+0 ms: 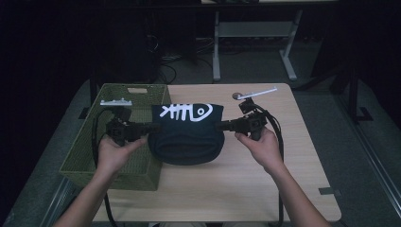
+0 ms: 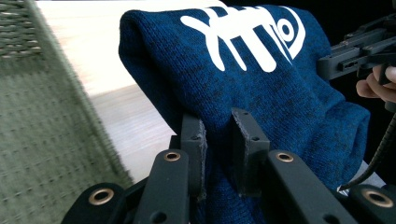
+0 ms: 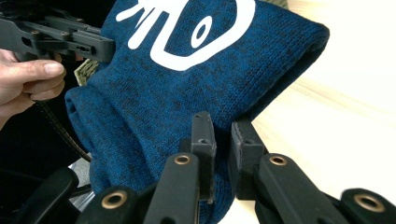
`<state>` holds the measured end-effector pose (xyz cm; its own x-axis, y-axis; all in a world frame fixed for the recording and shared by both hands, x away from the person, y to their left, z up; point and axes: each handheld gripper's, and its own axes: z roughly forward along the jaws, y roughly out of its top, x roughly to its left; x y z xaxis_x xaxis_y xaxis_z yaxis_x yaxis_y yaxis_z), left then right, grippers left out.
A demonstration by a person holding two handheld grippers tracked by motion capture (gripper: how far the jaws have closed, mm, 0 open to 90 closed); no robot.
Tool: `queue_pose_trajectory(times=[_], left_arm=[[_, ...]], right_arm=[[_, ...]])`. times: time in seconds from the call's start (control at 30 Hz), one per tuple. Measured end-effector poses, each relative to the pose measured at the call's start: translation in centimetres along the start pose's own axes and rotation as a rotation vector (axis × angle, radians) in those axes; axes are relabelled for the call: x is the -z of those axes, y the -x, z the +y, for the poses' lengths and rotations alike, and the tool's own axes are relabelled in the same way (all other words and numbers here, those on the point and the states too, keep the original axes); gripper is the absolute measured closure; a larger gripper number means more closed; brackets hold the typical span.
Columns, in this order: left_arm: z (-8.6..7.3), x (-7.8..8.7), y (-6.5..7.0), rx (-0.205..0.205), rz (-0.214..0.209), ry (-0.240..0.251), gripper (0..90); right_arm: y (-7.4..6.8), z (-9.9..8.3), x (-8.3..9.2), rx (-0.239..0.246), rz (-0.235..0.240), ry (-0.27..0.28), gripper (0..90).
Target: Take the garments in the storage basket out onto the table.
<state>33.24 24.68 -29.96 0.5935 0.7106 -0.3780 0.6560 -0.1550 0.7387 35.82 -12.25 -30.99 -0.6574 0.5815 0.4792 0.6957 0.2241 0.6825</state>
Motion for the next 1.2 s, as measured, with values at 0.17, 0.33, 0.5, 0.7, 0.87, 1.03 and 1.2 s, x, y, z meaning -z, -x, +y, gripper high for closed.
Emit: queue_pose_trajectory(times=[0.17,0.33,0.5,0.7,0.87,1.03,1.2], left_arm=[[0.0,1.2,-1.0,0.003,0.012,-0.002,76.6],[0.1,2.1,-1.8,0.009,0.025,-0.002,76.7],[0.2,3.0,-2.4,0.011,0.035,-0.002,76.7],[0.3,3.8,-3.2,0.018,0.035,0.003,76.7],[0.3,4.3,-3.9,0.023,0.043,-0.002,76.7],[0.4,5.0,-4.6,0.023,0.051,-0.006,76.6],[0.3,5.7,-5.4,0.022,0.062,-0.007,76.7]], right_arm=[[-0.8,0.9,-1.2,0.007,0.012,-0.006,81.6],[-1.4,1.7,-2.3,0.006,0.023,-0.012,81.6],[-1.8,2.4,-3.1,0.007,0.032,-0.015,81.6],[-2.4,3.2,-4.0,0.009,0.037,-0.021,81.6],[-2.8,3.8,-4.7,0.013,0.036,-0.026,81.6],[-3.2,4.3,-5.7,0.011,0.04,-0.031,81.6],[-3.7,4.9,-6.5,0.02,0.042,-0.039,81.6]])
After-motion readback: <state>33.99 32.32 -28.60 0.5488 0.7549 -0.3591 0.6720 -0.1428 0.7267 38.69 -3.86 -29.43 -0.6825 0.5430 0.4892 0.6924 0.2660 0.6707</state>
